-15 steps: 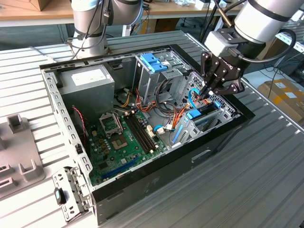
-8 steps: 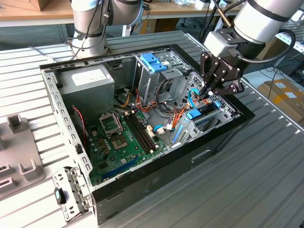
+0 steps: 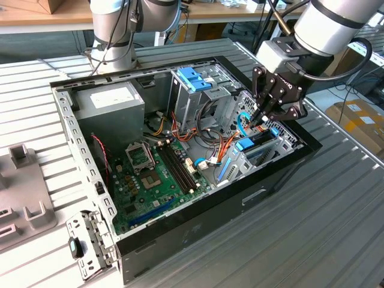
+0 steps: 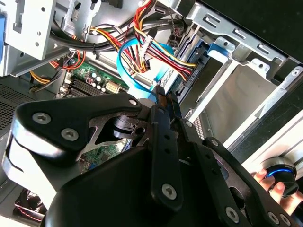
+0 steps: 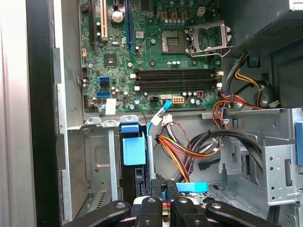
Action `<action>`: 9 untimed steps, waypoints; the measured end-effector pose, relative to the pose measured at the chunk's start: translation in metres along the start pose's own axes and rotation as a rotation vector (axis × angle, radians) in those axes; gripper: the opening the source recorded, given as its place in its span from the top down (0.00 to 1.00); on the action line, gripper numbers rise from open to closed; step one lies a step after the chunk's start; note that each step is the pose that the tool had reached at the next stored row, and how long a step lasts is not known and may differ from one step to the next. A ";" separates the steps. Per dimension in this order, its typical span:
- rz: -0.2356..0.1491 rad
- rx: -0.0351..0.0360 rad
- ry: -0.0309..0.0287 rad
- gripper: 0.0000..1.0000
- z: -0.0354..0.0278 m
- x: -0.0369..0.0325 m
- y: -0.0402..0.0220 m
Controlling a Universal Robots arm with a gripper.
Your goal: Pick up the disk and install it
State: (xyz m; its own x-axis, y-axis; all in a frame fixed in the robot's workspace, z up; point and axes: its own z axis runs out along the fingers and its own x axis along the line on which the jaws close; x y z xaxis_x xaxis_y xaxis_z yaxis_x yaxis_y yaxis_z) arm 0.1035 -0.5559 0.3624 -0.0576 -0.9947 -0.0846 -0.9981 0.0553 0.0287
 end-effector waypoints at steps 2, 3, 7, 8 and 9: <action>0.000 0.0000 -0.0002 0.84 0.0004 0.0003 0.0001; 0.000 0.0000 -0.0002 0.84 0.0005 0.0006 0.0001; 0.000 0.0000 0.0000 0.84 0.0011 0.0031 0.0000; 0.000 0.0000 0.0000 0.84 0.0012 0.0043 0.0000; 0.000 0.0000 0.0000 0.84 0.0012 0.0052 -0.0001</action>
State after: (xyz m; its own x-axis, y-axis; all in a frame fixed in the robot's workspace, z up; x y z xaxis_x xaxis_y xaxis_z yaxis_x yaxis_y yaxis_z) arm 0.1033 -0.5610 0.3608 -0.0575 -0.9948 -0.0846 -0.9981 0.0553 0.0287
